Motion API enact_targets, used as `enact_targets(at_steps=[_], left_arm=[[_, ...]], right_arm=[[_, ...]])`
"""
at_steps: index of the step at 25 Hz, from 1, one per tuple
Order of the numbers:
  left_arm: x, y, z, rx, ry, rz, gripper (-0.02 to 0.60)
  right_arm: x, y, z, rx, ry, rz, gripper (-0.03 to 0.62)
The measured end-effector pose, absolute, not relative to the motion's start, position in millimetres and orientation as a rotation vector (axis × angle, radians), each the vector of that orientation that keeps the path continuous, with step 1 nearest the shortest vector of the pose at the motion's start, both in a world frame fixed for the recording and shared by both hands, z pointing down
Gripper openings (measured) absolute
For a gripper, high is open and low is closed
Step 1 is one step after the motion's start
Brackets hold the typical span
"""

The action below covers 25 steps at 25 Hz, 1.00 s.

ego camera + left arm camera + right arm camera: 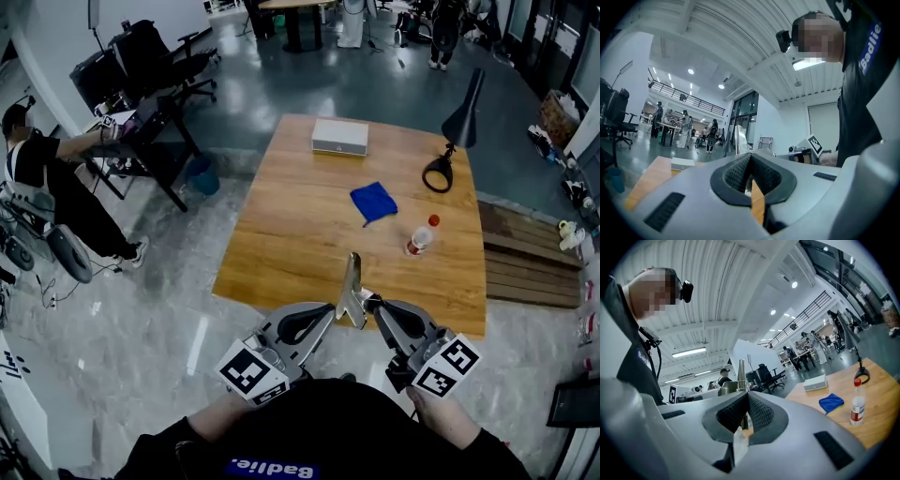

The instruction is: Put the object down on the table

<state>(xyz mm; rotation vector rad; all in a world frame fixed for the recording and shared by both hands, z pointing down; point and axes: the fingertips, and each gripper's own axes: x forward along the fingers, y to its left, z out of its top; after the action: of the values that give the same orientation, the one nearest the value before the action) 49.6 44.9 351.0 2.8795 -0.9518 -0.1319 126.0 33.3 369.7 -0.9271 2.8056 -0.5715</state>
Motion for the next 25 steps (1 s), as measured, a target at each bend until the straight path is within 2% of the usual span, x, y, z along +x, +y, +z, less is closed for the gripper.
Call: enact_targets(at_steps=[17, 25], left_arm=[[-21, -44, 348, 2.917, -0.743, -0.187, 0.008], [-35, -78, 358, 2.897, -0.694, -0.183, 0.008]], right_arm=[[54, -39, 366, -1.103, 2.788, -0.516, 0.005], [49, -73, 379, -1.200, 2.773, -0.545, 0.005]])
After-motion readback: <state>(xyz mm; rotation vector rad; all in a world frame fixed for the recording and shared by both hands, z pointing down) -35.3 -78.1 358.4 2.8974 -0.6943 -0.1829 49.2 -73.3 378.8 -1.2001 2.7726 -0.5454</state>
